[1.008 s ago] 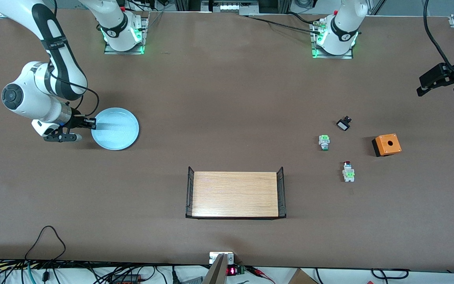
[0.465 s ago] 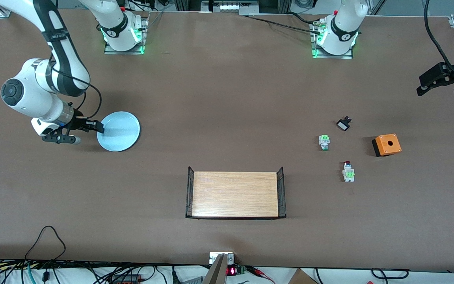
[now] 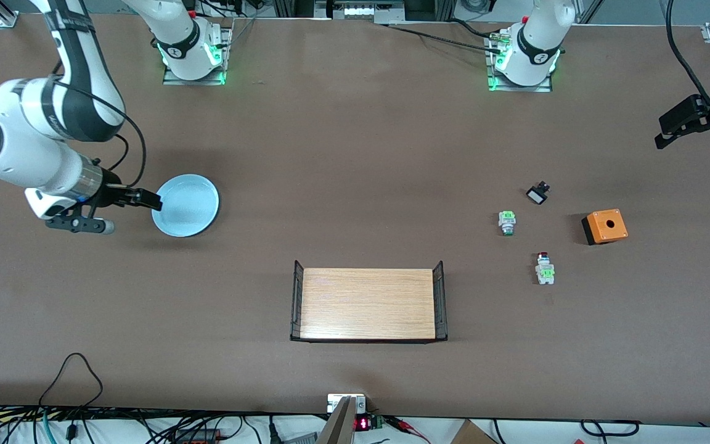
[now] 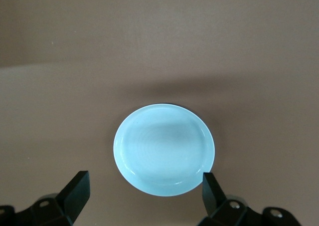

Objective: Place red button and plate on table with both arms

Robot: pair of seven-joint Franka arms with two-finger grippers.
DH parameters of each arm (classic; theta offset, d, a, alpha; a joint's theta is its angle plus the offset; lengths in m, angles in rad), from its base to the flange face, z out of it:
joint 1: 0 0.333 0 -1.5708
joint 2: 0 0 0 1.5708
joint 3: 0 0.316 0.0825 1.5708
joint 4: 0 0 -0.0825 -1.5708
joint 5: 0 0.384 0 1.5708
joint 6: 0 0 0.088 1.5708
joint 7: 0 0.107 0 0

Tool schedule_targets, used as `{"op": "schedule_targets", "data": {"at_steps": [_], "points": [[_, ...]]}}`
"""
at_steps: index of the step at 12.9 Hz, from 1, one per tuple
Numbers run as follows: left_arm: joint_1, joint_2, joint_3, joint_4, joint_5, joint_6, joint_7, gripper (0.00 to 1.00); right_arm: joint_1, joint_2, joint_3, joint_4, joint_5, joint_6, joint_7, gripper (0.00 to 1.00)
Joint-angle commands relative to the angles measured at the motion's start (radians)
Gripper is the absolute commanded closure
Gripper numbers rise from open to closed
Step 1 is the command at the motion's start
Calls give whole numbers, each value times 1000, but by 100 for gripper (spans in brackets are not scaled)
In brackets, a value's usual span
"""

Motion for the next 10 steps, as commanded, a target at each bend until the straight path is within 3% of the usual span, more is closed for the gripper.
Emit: {"op": "schedule_targets", "data": {"at_steps": [1,4,6,10], "points": [[12,-2,-6,19,-9,-25,17,0,21,12,-1,132,-34,-145,61,0],[12,-2,-6,19,-9,-28,17,0,37,14,-1,310,-70,-326,64,0],[12,-2,-6,19,-9,-28,17,0,30,15,-2,393,-82,-361,36,0],[12,-2,-6,19,-9,-28,17,0,-38,9,-28,449,-81,-398,-114,0]]}}
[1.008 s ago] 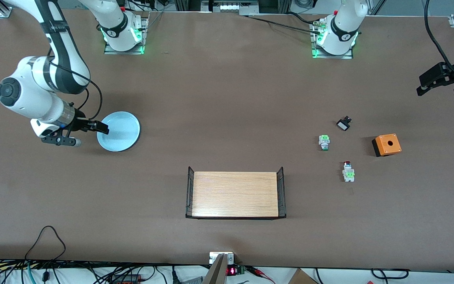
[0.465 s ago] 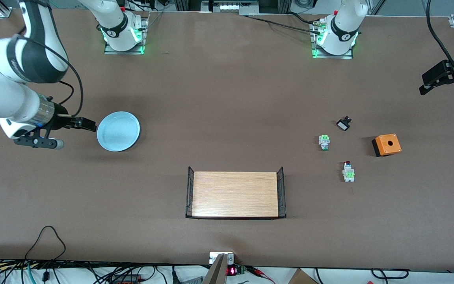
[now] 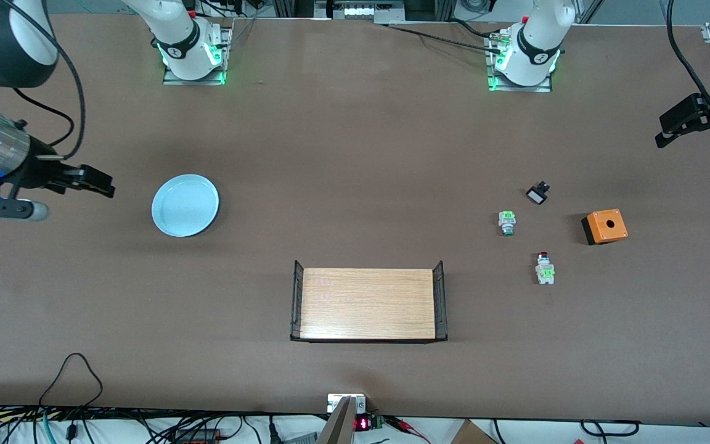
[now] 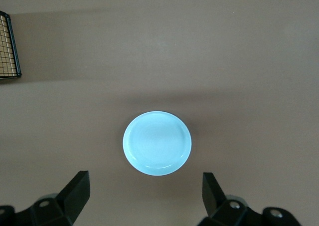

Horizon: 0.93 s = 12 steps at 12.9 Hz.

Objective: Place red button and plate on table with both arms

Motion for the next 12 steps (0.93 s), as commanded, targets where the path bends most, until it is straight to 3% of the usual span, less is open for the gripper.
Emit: {"op": "schedule_targets", "data": {"at_steps": [1,5,8,12], "points": [[12,-2,-6,18,-9,-23,18,0,-79,6,-12,48,-11,-71,-113,0],[15,-3,-6,19,-10,-23,23,0,-87,-35,-32,13,-26,-156,-104,0],[15,-3,-6,19,-9,-21,23,0,-88,-132,-29,-152,-26,6,-110,0],[15,-2,-5,29,-9,-26,23,0,-80,-129,-26,-136,-26,-2,-99,0]]}}
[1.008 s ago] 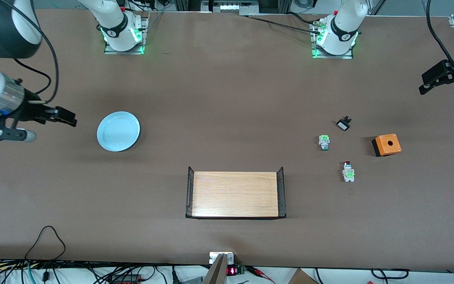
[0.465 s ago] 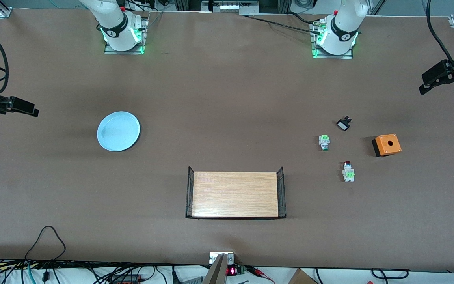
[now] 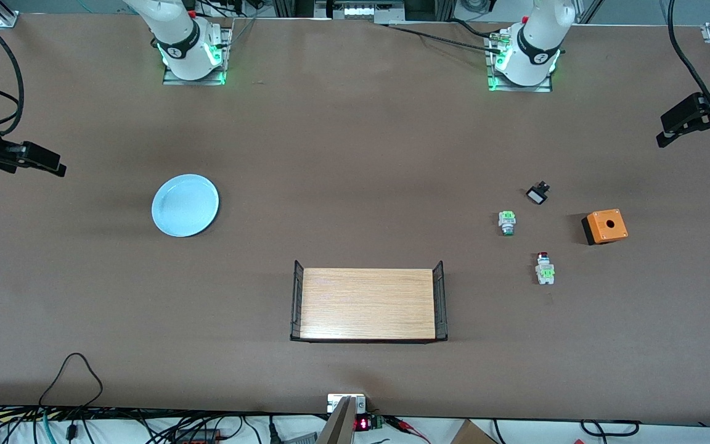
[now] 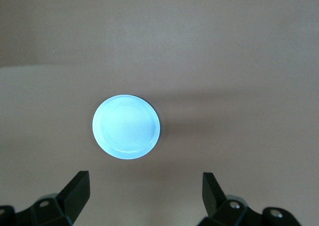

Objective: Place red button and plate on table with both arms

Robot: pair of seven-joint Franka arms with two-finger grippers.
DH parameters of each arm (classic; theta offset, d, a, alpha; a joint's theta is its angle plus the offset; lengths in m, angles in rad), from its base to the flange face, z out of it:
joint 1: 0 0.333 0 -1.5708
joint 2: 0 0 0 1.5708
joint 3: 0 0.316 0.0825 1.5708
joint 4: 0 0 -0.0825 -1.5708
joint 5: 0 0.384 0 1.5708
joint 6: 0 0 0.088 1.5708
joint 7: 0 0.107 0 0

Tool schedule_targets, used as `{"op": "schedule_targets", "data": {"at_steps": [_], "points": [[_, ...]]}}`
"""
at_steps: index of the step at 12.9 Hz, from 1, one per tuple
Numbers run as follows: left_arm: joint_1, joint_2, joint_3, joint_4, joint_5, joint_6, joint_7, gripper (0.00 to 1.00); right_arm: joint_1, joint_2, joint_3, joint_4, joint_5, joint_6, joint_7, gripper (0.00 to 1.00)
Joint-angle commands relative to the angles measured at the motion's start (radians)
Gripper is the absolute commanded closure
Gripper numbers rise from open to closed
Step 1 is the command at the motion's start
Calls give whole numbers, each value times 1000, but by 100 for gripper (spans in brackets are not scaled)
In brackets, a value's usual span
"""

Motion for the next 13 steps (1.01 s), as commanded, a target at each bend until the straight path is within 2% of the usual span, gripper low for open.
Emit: {"op": "schedule_targets", "data": {"at_steps": [1,13], "points": [[16,-2,-7,22,-9,-27,24,0,6,-27,6,-26,-18,17,6,0],[14,1,-7,22,-7,-29,16,0,3,-21,-2,24,-18,-26,-12,0]]}}
